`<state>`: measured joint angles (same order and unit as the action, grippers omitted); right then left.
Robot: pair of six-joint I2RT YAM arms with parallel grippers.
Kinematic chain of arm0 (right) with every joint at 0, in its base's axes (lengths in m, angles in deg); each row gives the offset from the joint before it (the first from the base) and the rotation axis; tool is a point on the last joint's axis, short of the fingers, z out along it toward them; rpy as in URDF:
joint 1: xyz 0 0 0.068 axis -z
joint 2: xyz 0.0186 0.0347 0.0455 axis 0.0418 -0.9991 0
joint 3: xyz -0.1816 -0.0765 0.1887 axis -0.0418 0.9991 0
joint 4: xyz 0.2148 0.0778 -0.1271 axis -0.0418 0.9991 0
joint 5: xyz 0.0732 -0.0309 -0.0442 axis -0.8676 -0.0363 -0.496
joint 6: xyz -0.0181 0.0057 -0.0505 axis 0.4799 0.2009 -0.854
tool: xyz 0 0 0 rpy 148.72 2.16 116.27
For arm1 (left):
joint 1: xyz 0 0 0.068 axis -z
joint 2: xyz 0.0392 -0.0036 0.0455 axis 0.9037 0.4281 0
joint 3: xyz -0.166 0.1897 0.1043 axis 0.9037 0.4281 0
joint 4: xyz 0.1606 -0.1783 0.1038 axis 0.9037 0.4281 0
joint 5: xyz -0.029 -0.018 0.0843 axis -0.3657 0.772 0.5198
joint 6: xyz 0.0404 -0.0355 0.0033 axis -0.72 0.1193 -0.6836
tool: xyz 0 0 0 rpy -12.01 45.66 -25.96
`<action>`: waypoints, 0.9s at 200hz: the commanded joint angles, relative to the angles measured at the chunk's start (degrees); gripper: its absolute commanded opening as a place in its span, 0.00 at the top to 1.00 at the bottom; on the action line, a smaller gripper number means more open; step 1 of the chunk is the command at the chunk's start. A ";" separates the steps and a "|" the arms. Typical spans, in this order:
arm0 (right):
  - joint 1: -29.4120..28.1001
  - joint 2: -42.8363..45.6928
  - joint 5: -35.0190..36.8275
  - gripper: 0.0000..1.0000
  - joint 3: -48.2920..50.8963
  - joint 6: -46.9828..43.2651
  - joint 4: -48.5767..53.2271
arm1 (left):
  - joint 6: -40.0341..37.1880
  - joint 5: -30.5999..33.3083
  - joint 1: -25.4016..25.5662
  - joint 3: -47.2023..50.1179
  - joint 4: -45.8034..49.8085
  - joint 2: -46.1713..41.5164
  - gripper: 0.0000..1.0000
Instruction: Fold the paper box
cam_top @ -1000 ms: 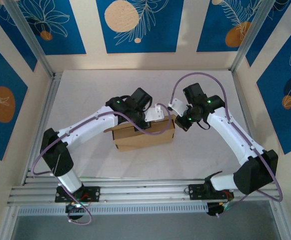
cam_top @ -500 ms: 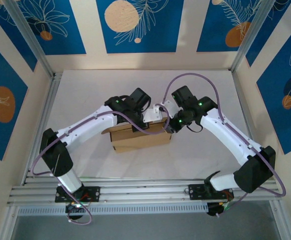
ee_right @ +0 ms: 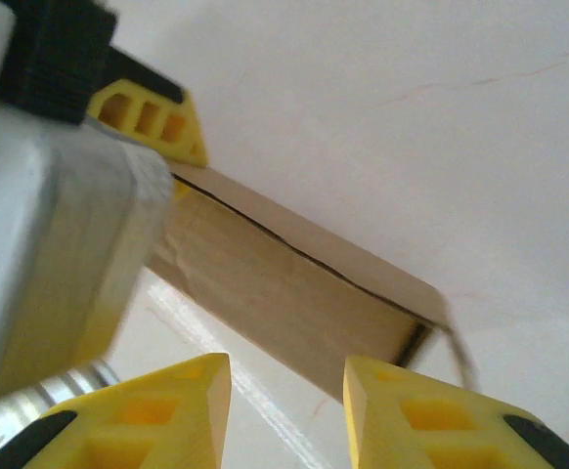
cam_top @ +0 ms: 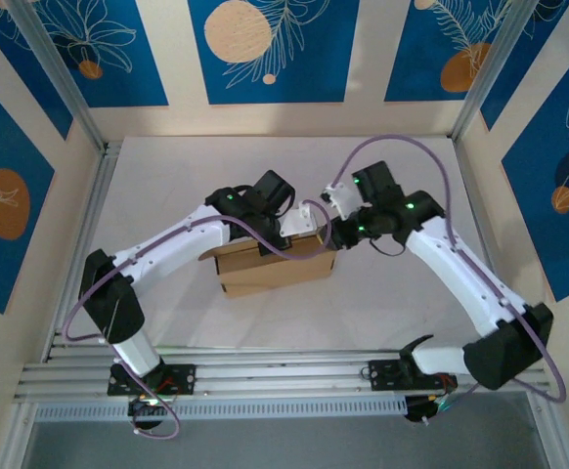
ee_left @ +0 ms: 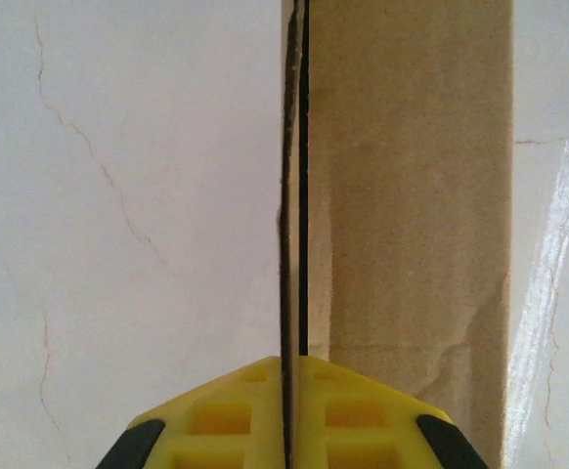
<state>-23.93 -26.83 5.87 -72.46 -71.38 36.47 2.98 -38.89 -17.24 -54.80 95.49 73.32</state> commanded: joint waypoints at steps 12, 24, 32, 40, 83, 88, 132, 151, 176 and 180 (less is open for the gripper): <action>5.30 7.01 1.15 0.62 1.73 -2.31 3.63 | -0.30 -0.33 -0.22 0.01 -0.95 0.04 1.00; 5.67 7.96 1.03 0.62 2.26 -4.88 3.34 | -0.31 -0.33 -0.18 -0.17 -0.98 0.00 1.00; 5.39 7.98 0.52 0.62 2.45 -6.74 3.13 | -0.26 -0.33 -0.22 -0.20 -0.95 0.13 1.00; 5.15 7.51 0.34 0.61 2.65 -8.34 2.86 | -0.41 -0.24 -0.22 -0.37 -0.79 0.18 1.00; 2.80 2.75 2.09 0.56 4.63 -17.16 -1.55 | -1.02 -0.50 -0.29 -1.13 -0.24 0.82 1.00; 2.80 2.45 2.12 0.55 5.13 -18.42 -2.49 | -1.26 -0.74 -0.24 -1.14 -0.29 0.82 1.00; 5.24 4.52 -2.97 0.49 8.05 -36.96 -11.01 | -3.27 -3.33 -0.28 -2.74 1.57 2.00 1.00; 6.76 3.48 -4.97 0.49 6.98 -42.08 -10.88 | -3.79 -4.60 -0.31 -2.79 1.91 2.11 1.00; 6.90 2.29 -6.59 0.49 7.70 -45.76 -12.72 | -4.85 -5.16 -0.22 -2.86 2.25 1.95 1.00; 6.89 1.98 -6.93 0.49 7.64 -45.88 -12.96 | -4.91 -5.12 -0.22 -2.90 2.30 1.94 1.00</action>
<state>-17.09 -24.01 3.31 -65.00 -109.89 26.66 -0.10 -40.90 -17.30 -56.00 96.12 74.41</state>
